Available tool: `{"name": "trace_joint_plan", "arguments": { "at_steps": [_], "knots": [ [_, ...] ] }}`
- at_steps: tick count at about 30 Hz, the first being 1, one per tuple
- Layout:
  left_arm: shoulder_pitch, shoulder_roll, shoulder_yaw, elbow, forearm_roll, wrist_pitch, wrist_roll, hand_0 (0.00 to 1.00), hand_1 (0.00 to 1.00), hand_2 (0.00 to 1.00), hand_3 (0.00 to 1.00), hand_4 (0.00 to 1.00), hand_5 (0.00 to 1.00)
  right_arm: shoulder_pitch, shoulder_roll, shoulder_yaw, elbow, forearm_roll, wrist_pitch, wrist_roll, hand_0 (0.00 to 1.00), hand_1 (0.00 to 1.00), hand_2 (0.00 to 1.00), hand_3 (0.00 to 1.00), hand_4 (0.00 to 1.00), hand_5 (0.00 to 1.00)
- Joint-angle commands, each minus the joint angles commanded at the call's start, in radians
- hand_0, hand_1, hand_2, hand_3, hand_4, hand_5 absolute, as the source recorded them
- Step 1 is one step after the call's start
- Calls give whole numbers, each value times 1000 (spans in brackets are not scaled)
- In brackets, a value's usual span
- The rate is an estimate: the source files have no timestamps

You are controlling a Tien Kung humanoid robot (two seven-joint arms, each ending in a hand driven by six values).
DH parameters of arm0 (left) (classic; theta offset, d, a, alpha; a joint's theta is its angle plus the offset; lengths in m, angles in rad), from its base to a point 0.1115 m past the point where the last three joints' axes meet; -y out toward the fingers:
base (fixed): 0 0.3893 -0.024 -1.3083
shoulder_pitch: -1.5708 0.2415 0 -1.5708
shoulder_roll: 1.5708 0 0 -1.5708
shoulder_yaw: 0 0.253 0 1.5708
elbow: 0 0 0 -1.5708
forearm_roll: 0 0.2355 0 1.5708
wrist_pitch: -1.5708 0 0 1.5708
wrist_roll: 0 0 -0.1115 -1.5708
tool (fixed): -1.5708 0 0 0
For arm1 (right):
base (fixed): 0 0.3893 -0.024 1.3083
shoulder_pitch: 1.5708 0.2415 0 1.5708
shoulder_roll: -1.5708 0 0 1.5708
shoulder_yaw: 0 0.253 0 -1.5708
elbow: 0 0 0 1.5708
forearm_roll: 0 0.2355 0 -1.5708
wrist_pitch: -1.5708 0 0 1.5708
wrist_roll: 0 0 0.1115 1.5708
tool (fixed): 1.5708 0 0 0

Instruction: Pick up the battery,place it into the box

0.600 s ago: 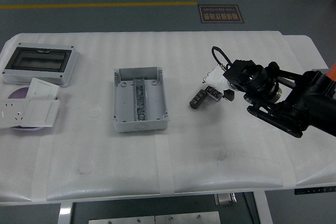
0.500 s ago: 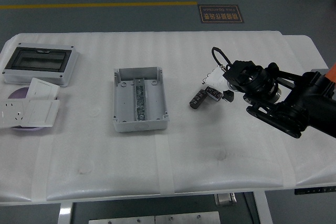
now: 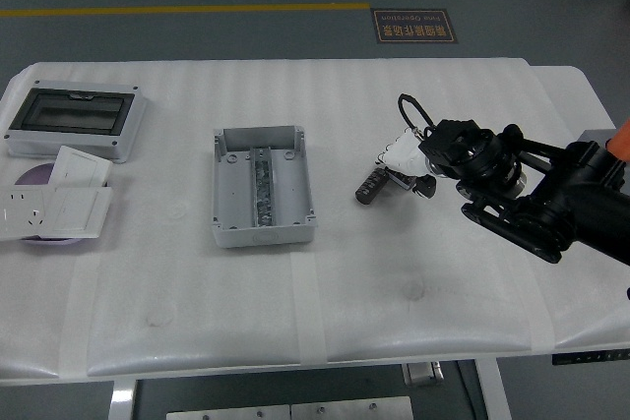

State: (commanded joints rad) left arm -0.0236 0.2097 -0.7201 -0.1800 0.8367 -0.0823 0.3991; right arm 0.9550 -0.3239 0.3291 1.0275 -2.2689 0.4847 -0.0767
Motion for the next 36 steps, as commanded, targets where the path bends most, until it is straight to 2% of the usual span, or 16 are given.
{"name": "trace_joint_plan", "arguments": {
  "at_steps": [3, 4, 9, 10, 11, 19, 23, 29, 33, 36],
  "knots": [
    [0, 0, 7, 0, -8, 1, -3, 660, 666, 619, 560, 424, 426, -3, 3, 3, -8, 0, -5, 9, 946, 850, 889, 942, 574, 9],
    [0, 0, 10, 0, -11, 1, -4, 660, 666, 619, 560, 424, 426, -5, 4, 4, -12, 0, -6, 11, 888, 759, 666, 667, 329, 23],
    [0, -1, 17, 0, -19, 3, -9, 660, 666, 619, 560, 424, 426, -11, 8, 7, -28, 0, -13, 18, 888, 759, 666, 667, 329, 23],
    [1, -1, 18, 0, -21, 4, -11, 659, 666, 619, 561, 424, 428, -10, 7, 6, -29, 0, -18, 17, 850, 724, 622, 650, 256, 20],
    [1, -1, 19, 0, -23, 4, -12, 659, 666, 619, 561, 424, 428, -10, 6, 5, -30, 0, -23, 17, 850, 724, 622, 650, 256, 20],
    [0, -2, 30, 0, -38, 12, -26, 660, 666, 619, 561, 425, 429, 6, -6, -28, -22, 12, -95, -4, 841, 717, 618, 651, 230, 8],
    [1, -5, 26, 0, -34, 13, -26, 659, 666, 619, 561, 425, 431, 33, -34, -94, 23, 82, -171, -68, 824, 701, 606, 649, 230, 2],
    [8, -8, 16, 0, -22, 11, -21, 659, 666, 619, 561, 426, 440, 98, -79, -227, 145, 254, -337, -205, 802, 692, 600, 648, 252, 18],
    [10, -8, 18, 0, -25, 11, -21, 659, 666, 619, 561, 426, 440, 98, -62, -182, 237, 376, -447, -270, 802, 692, 600, 648, 252, 18],
    [12, -9, 21, 0, -27, 11, -21, 659, 665, 619, 561, 426, 443, 68, -17, -113, 303, 448, -518, -284, 802, 694, 604, 651, 273, 39]
  ]
}}
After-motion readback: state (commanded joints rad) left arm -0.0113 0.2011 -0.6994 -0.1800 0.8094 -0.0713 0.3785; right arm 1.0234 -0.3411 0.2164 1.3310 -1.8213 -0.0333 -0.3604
